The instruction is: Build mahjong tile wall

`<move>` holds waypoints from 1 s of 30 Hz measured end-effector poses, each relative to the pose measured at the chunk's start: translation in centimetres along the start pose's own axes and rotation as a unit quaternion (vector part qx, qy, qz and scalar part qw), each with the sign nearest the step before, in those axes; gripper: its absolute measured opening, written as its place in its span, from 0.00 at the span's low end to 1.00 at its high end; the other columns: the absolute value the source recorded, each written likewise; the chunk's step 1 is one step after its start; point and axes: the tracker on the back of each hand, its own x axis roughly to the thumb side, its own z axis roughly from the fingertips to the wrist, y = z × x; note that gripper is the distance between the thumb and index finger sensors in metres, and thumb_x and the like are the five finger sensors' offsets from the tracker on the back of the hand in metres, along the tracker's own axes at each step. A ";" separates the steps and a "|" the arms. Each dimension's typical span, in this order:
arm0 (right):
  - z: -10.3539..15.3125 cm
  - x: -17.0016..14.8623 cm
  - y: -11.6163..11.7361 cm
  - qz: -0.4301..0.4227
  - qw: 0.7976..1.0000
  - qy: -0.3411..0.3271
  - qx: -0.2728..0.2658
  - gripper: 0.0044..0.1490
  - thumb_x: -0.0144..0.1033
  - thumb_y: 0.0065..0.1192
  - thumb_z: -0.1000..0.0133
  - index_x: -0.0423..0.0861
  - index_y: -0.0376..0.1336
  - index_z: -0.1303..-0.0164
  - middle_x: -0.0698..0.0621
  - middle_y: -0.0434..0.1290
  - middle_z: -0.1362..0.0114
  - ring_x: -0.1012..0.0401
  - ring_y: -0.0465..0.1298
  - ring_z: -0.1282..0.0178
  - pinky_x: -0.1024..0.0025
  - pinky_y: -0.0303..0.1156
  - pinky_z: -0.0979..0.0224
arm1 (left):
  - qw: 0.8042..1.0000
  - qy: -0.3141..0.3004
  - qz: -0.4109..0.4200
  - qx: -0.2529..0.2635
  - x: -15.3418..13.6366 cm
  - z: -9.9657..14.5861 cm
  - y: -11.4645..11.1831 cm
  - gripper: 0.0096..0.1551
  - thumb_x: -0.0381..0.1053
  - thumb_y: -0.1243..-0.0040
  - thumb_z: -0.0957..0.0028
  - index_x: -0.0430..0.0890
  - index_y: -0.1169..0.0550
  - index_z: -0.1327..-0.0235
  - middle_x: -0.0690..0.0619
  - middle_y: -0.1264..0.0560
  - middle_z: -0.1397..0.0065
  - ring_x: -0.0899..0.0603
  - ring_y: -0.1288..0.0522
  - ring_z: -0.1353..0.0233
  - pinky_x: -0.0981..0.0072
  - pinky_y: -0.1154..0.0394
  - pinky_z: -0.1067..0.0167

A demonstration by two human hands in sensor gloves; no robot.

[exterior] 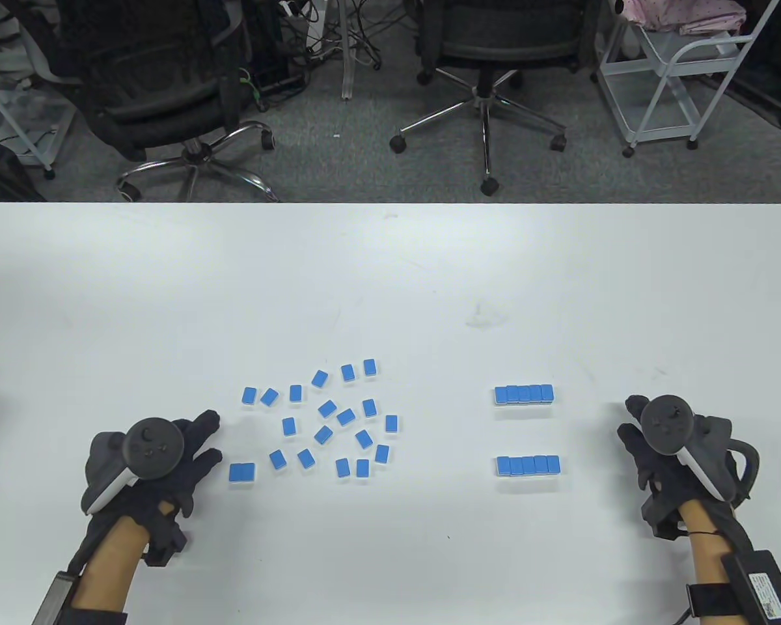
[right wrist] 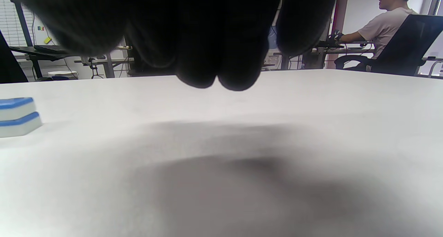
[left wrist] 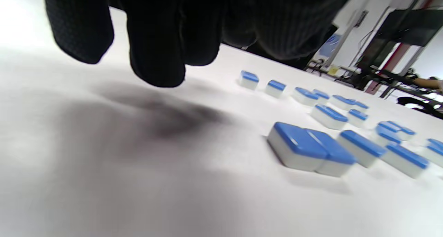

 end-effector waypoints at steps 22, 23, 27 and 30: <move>-0.4 -0.4 -0.2 -0.007 1.000 -0.001 0.011 0.36 0.55 0.62 0.57 0.58 0.65 0.38 0.54 0.75 0.31 0.53 0.76 0.30 0.44 0.64 0.20 | 0.989 0.039 -0.139 -0.032 2.2 -6.3 -0.2 0.33 0.55 0.31 0.50 0.54 0.26 0.30 0.52 0.22 0.36 0.46 0.19 0.43 0.48 0.19 0.37; -0.4 -0.4 -0.1 -0.007 1.000 -0.002 0.011 0.36 0.55 0.62 0.57 0.58 0.65 0.37 0.54 0.75 0.31 0.53 0.76 0.30 0.44 0.64 0.20 | 0.990 0.034 -0.135 -0.037 1.7 -5.5 -0.2 0.33 0.55 0.31 0.50 0.53 0.25 0.30 0.52 0.22 0.36 0.46 0.19 0.43 0.48 0.19 0.37; -0.4 -0.2 0.0 -0.005 1.000 -0.007 0.014 0.36 0.55 0.62 0.57 0.58 0.65 0.38 0.54 0.75 0.31 0.53 0.76 0.30 0.44 0.64 0.20 | 0.993 0.004 -0.114 -0.042 0.1 -1.3 -0.8 0.34 0.55 0.30 0.51 0.51 0.26 0.30 0.51 0.23 0.35 0.46 0.18 0.44 0.48 0.18 0.38; -0.5 0.0 0.1 -0.002 1.000 -0.010 0.015 0.36 0.55 0.62 0.57 0.58 0.65 0.38 0.54 0.75 0.31 0.53 0.76 0.30 0.44 0.64 0.20 | 0.995 -0.018 -0.096 -0.028 0.0 0.6 -1.4 0.34 0.55 0.29 0.52 0.50 0.25 0.30 0.50 0.22 0.37 0.45 0.17 0.47 0.46 0.19 0.38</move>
